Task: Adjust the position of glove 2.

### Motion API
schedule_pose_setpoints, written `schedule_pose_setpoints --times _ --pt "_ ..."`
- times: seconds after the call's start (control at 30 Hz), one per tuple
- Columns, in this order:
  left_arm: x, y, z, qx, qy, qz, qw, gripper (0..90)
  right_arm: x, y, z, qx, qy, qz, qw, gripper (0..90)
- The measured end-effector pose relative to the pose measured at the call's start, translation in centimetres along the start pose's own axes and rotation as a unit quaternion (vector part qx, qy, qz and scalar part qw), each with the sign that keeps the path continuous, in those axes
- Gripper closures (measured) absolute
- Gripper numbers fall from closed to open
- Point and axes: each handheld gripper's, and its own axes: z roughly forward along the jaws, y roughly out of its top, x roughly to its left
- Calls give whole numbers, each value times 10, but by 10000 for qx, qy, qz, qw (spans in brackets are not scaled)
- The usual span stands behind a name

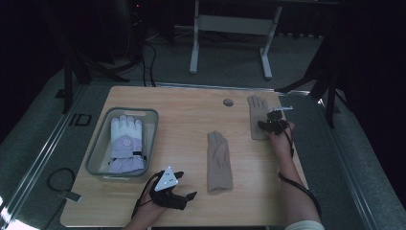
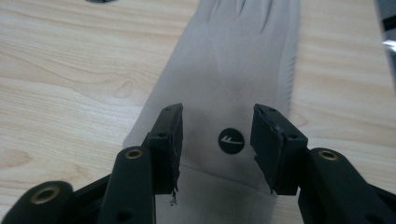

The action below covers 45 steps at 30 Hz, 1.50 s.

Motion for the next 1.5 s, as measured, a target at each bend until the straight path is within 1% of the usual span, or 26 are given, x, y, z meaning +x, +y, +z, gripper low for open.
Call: schedule_pose_setpoints --times 0.07,0.13,0.2,0.27,0.3,0.33,0.4,0.43,0.47,0.5,0.53,0.6,0.63,0.7,0.77,0.9,1.0,1.13,1.2,1.23,1.3,1.33,1.37,1.4,1.47,1.5 --pt "0 0 0 3 -3 3 10000 145 -1 -2 4 45 -10 75 10000 523" --pt "0 0 0 6 0 8 10000 146 -1 -4 8 81 -9 43 10000 516" --pt "1 0 -1 -2 -6 -11 10000 146 1 -3 9 91 -35 -52 9999 526" --pt "1 0 -1 -2 -7 -21 10000 145 1 -2 10 129 19 -110 9999 573" --pt "1 0 -1 -2 -7 -21 10000 146 1 -2 10 129 19 -110 9999 573" --pt "1 -1 -1 -2 -5 -22 10000 146 0 -2 9 185 97 -88 9997 664" --pt "1 -1 0 12 11 2 10000 146 -1 -1 7 243 148 11 9996 781" --pt "1 -1 0 17 5 -1 10000 146 -1 -1 6 266 156 73 9995 815" --pt "1 -1 0 16 9 1 10000 146 -2 -1 5 251 141 136 9995 837" --pt "1 -1 0 16 9 1 10000 146 -2 -2 4 236 145 267 9993 850" --pt "1 -1 0 6 20 1 10000 146 -2 -2 2 218 150 305 9992 855" --pt "1 0 0 4 28 6 10000 146 -2 -3 -3 187 188 506 9984 861" --pt "1 0 0 5 34 11 10000 146 -2 -3 -6 200 186 563 9980 863" --pt "1 0 0 8 29 7 10000 145 -1 -3 -13 125 79 529 9985 865" --pt "1 0 0 14 39 12 10000 146 1 -5 -21 86 105 619 9980 866" --pt "1 0 0 9 42 16 10000 146 5 -9 -41 -69 190 683 9975 867" --pt "0 0 0 13 50 41 10000 145 13 -16 -57 -151 194 617 9978 867" --pt "0 1 -1 2 46 59 10000 145 25 -31 -79 -281 105 541 9981 867" --pt "0 1 -2 -8 47 69 10000 146 31 -40 -89 -276 218 568 9978 867" --pt "0 1 -2 -12 52 71 10000 146 33 -44 -94 -307 227 547 9978 867" --pt "0 1 -2 6 56 86 9999 146 36 -52 -106 -387 288 611 9970 866" --pt "0 1 -2 6 56 86 9999 145 36 -52 -106 -387 288 611 9970 866" --pt "1 1 -2 20 56 97 9999 145 38 -56 -111 -426 297 645 9966 867" --pt "1 1 -2 14 57 91 9999 145 41 -62 -118 -458 293 631 9965 866" --pt "2 1 -2 6 58 87 9999 145 45 -70 -125 -481 326 611 9964 866" --pt "2 1 -2 9 55 85 9999 146 48 -74 -128 -479 269 523 9971 866"
